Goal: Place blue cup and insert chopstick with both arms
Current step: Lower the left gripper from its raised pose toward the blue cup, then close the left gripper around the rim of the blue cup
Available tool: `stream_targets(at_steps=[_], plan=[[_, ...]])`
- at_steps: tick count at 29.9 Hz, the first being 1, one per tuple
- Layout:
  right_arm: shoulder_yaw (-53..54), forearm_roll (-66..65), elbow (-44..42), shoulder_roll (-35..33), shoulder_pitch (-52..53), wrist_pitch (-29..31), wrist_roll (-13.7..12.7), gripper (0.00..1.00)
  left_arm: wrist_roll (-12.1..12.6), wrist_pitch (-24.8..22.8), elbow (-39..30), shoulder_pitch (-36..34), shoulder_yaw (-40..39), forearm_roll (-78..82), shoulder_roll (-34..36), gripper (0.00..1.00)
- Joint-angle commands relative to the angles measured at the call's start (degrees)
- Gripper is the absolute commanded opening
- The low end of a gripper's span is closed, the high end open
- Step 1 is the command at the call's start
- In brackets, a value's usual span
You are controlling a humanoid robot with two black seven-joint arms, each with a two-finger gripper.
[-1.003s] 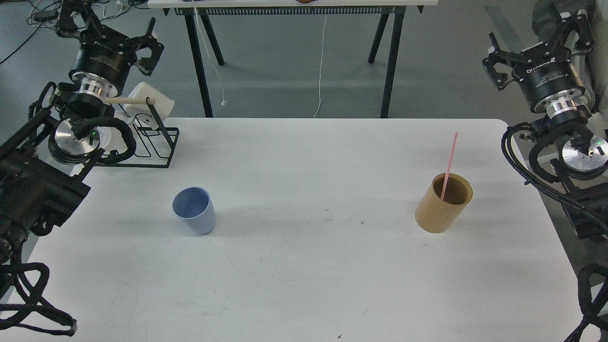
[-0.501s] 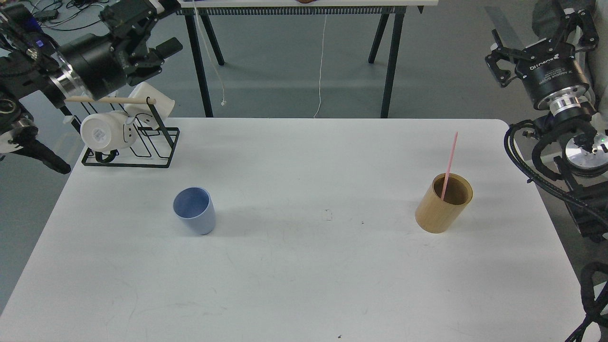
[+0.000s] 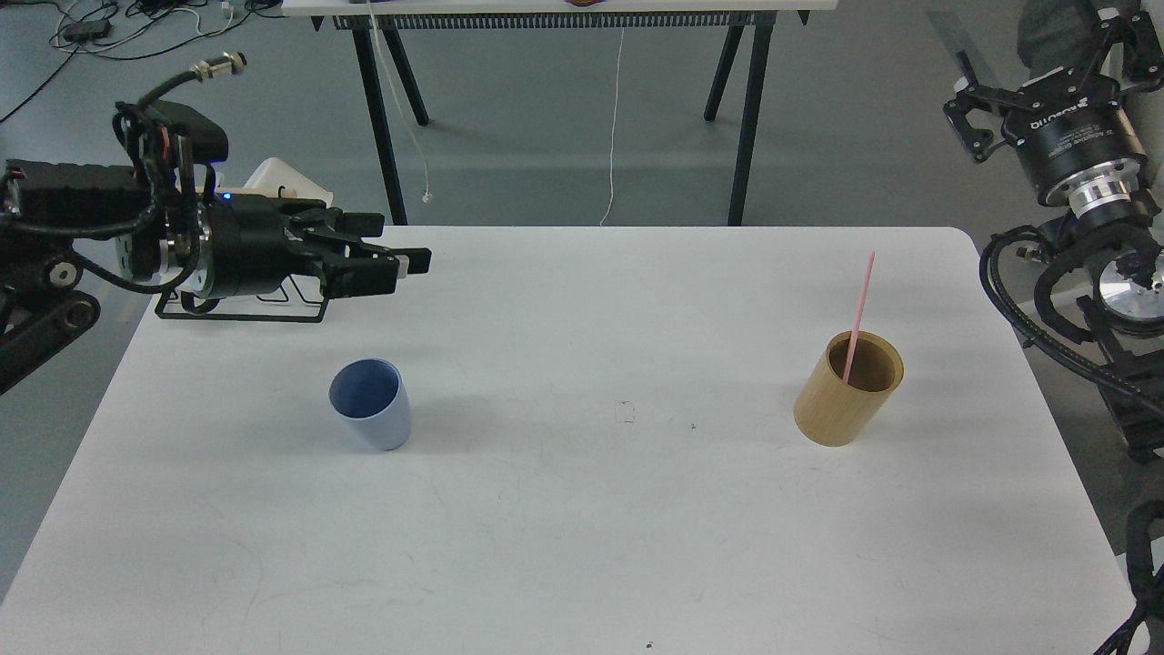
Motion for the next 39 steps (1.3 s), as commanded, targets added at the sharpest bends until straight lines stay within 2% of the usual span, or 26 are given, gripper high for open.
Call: stream_targets(at_steps=[1,11,35,39], plan=[[-0.2,0.0,0.0,0.6,-0.1,0.0,0.0,0.99,-0.3,-0.2,0.9,0.3,0.9,9.4,-0.2,0.65],[-0.2,0.0,0.8,0.1,0.4,0.0,0.0,0.99,-0.3,0.2,3.3,0.6,8.5,11.5,-1.0,0.48],[0.0,-0.1,1.0,-0.3,0.3,0.0,0.1,0.99,-0.3,1.7,17.0,2.5,11.4,11.5,-9.7,0.47],[-0.2,-0.1,0.9,-0.4,0.2,0.0,0.1,0.99,-0.3,1.8,18.5,2.4,12.8,11.5,-10.2,0.33]])
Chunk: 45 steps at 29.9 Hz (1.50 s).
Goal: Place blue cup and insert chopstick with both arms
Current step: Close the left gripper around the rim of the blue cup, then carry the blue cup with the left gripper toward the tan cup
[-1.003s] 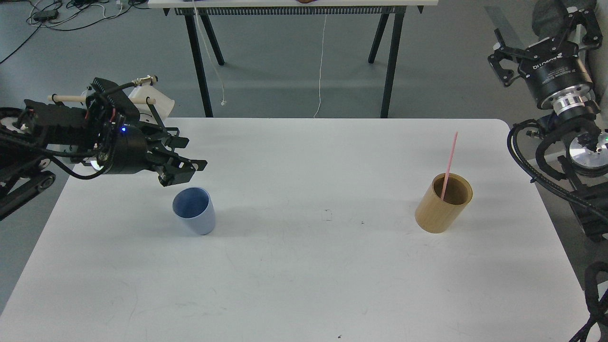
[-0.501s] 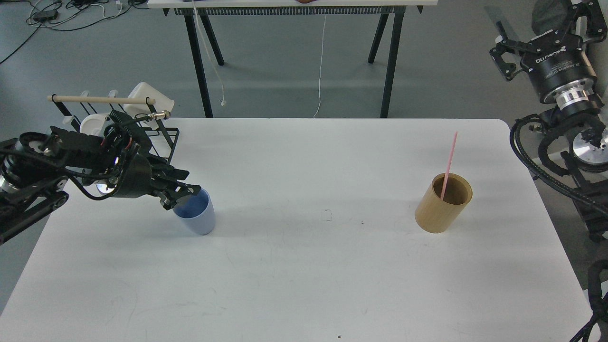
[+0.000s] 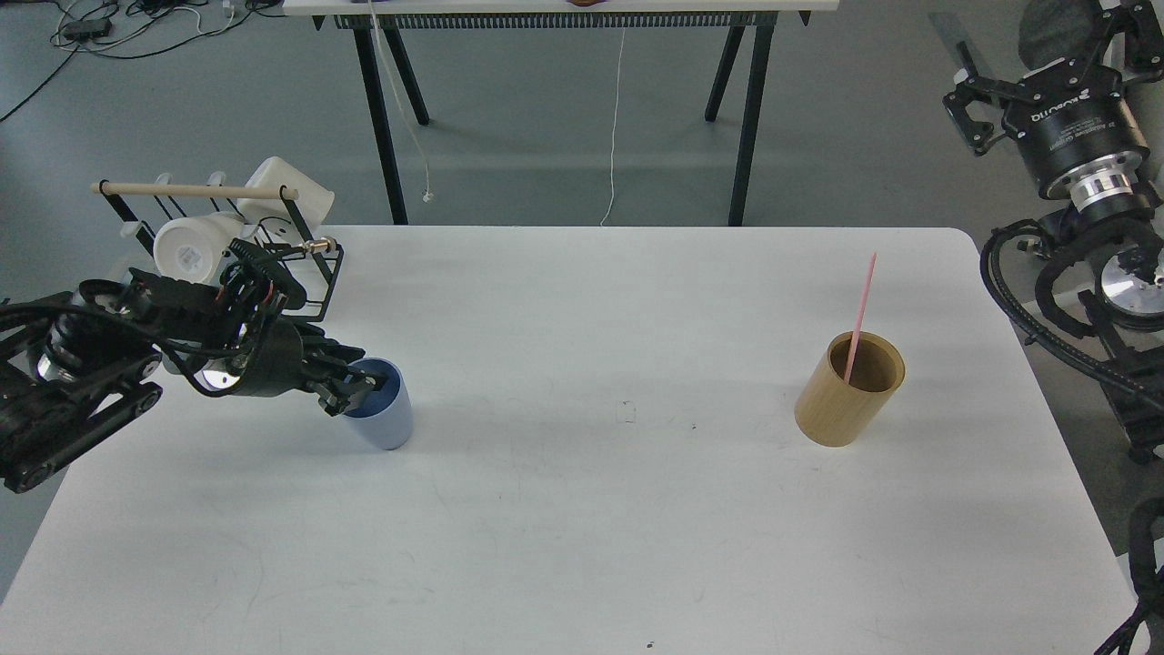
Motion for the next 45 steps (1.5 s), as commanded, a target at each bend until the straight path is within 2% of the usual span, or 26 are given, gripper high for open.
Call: stream_targets(at_steps=[1,4,10,16,19,22,24,29,32,37,43,45], plan=[[-0.1,0.0,-0.1,0.0,-0.2,0.0,0.0,0.99,0.0,0.2,1.2,-0.1,1.3,0.0,-0.3,0.27],[0.0,0.0,-0.1,0.0,-0.2,0.0,0.0,0.99,0.0,0.2,1.2,-0.1,1.3,0.0,-0.2,0.08],[0.1,0.0,0.0,0.1,-0.2,0.0,0.0,0.99,0.0,0.1,0.6,-1.0,0.9,0.0,-0.3,0.01],[0.4,0.0,-0.2,-0.2,0.3,0.0,0.0,0.99,0.0,-2.6,-0.6,-7.2,1.0,0.0,-3.6,0.00],[-0.2,-0.7,-0.8,-1.6,4.5,0.0,0.0,0.99,0.0,-3.5,-0.7,-11.6,0.9,0.0,-8.9,0.01],[-1.9,-0.7,-1.0,-2.5,8.1,0.0,0.0,0.99,0.0,-3.5,-3.8,-14.3,1.2,0.0,-17.9,0.01],[-2.2,-0.7,-0.9,-2.5,8.8,0.0,0.0,0.99,1.4,-3.5,-4.6,-15.1,1.6,0.0,-22.5,0.01],[-2.3,-0.7,-0.9,-2.5,9.5,0.0,0.0,0.99,7.6,-3.5,-2.6,-15.8,6.6,0.0,-29.5,0.02],[-2.1,-0.7,-0.9,-2.6,9.4,0.0,0.0,0.99,9.4,-3.5,0.7,-15.7,9.8,0.0,-32.9,0.03],[-2.1,-0.7,-0.8,-2.8,9.0,0.0,0.0,0.99,9.0,-3.5,5.5,-15.5,10.2,0.0,-35.7,0.04],[-2.1,-0.6,-0.4,-3.8,8.9,0.0,0.0,0.99,8.8,-3.5,5.2,-14.7,11.5,0.0,-35.2,0.05],[-2.1,-0.6,-0.4,-3.8,8.9,0.0,0.0,0.99,7.8,-3.5,4.8,-14.8,12.4,0.0,-34.8,0.05]])
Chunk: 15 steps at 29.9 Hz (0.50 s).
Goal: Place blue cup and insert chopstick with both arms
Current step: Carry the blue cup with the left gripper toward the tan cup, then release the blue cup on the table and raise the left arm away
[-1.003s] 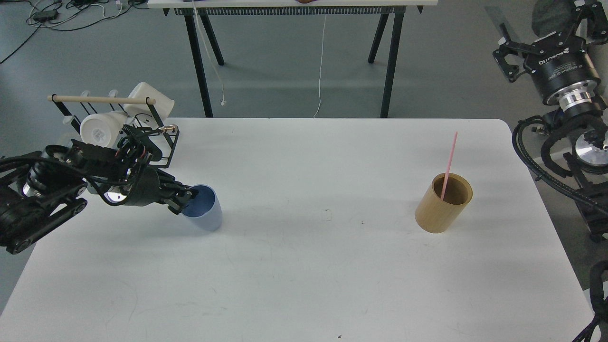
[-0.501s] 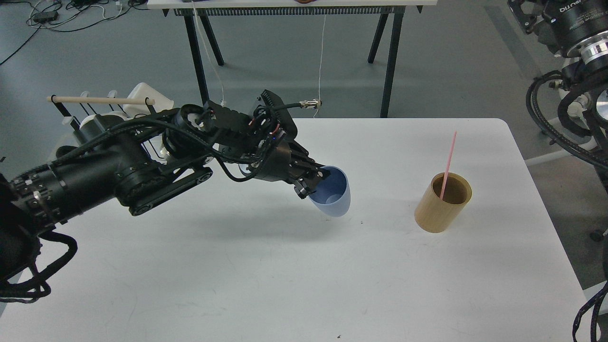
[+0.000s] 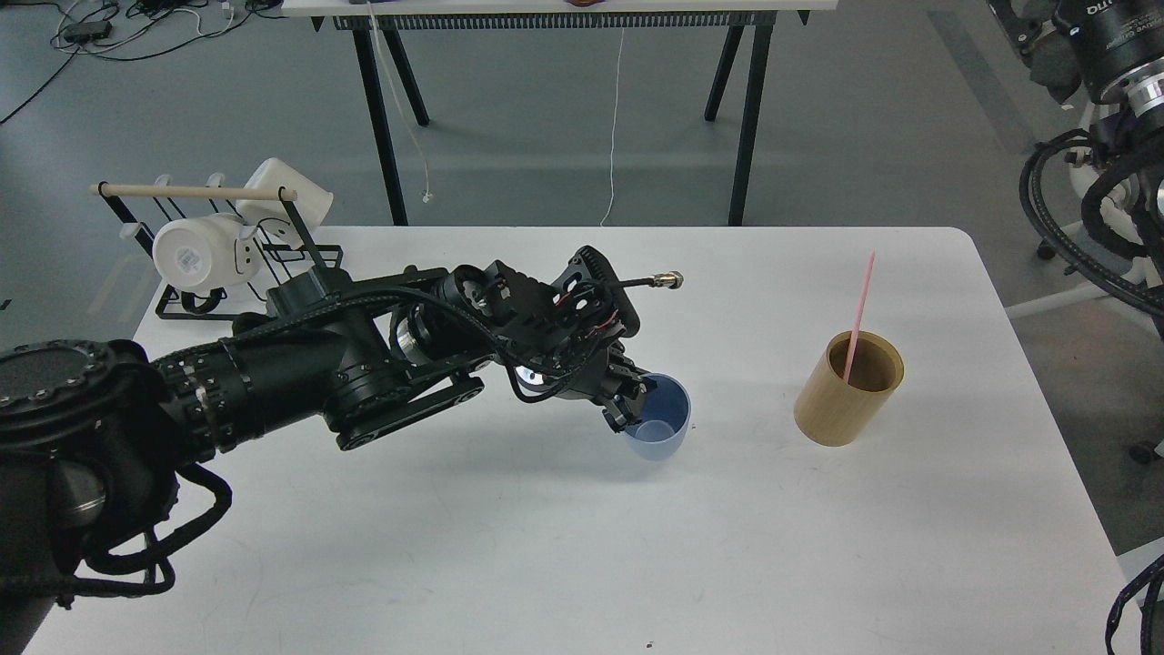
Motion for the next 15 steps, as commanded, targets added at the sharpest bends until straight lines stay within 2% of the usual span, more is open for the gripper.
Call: stream_targets(at_steps=[1,6,7,11,15], plan=[[0.0,0.0,0.0,-0.1,0.0,0.0,0.0,0.99,-1.4,0.0,-0.4,0.0,1.2,0.0,0.6,0.06],[0.0,0.0,0.0,-0.5,-0.1,0.0,0.0,0.99,-2.1,0.0,-0.4,0.3,1.2,-0.2,0.7,0.08],[-0.1,0.0,0.0,-0.6,-0.1,0.0,0.0,0.99,-2.0,0.0,-0.4,0.4,1.1,-0.2,0.7,0.12],[0.1,0.0,0.0,-1.0,-0.4,0.0,0.0,0.99,-2.1,0.0,-0.4,0.4,0.7,-0.4,0.9,0.38],[0.1,0.0,0.0,-1.3,-0.4,0.0,0.0,0.99,-2.2,0.0,-0.4,0.4,0.3,-1.3,1.1,0.44]])
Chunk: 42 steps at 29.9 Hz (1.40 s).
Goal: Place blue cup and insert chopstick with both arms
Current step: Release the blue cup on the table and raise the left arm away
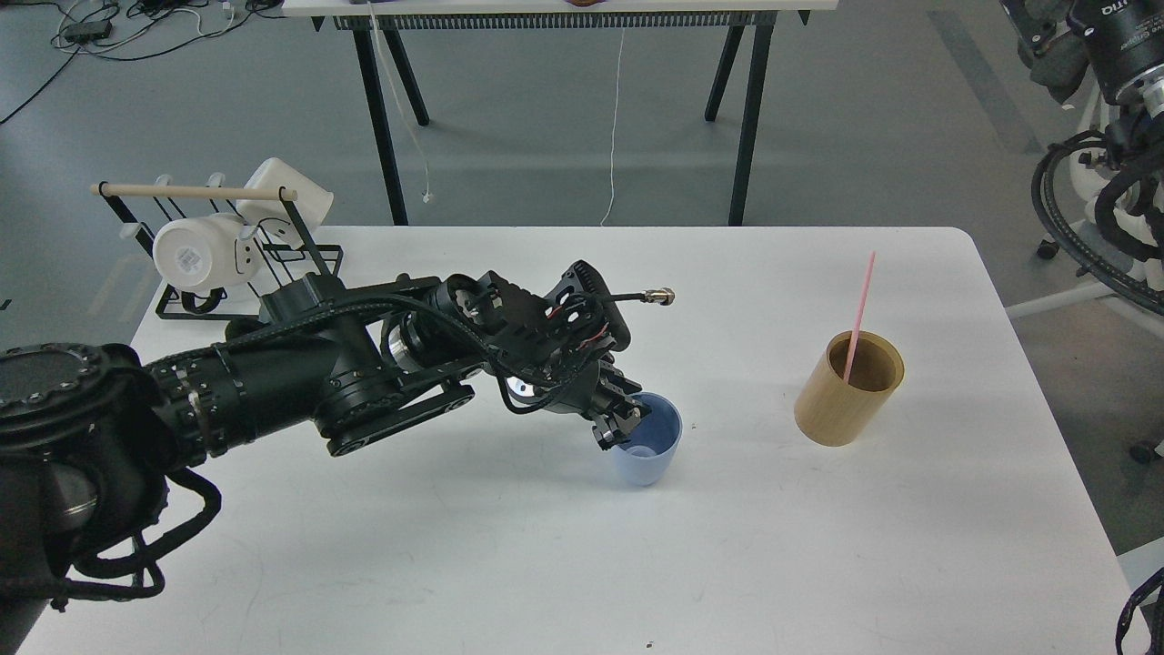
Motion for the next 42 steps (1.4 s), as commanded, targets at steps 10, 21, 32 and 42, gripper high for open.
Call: stream_targets(at_steps=[10,21,32,42], plan=[[-0.4,0.0,0.4,-1.8,-1.5,0.0,-0.1,0.99,0.6,0.0,1.1,-0.1,-15.4,-14.8,2.1,0.85],[-1.6,0.0,2.5,-4.1,-4.7,0.0,-0.2,0.99,0.2,0.0,11.3,0.3,-33.4,-57.8,2.6,0.99],[-1.1,-0.2,12.0,-7.8,-13.4,0.0,0.1,0.99,-0.1,0.0,15.9,1.1,-34.1,-102.7,6.5,0.99],[-2.3,-14.3,16.9,-14.5,-16.5,-2.7,0.2,0.99,0.9,0.0,24.8,2.9,-34.1,-126.6,8.0,0.99]])
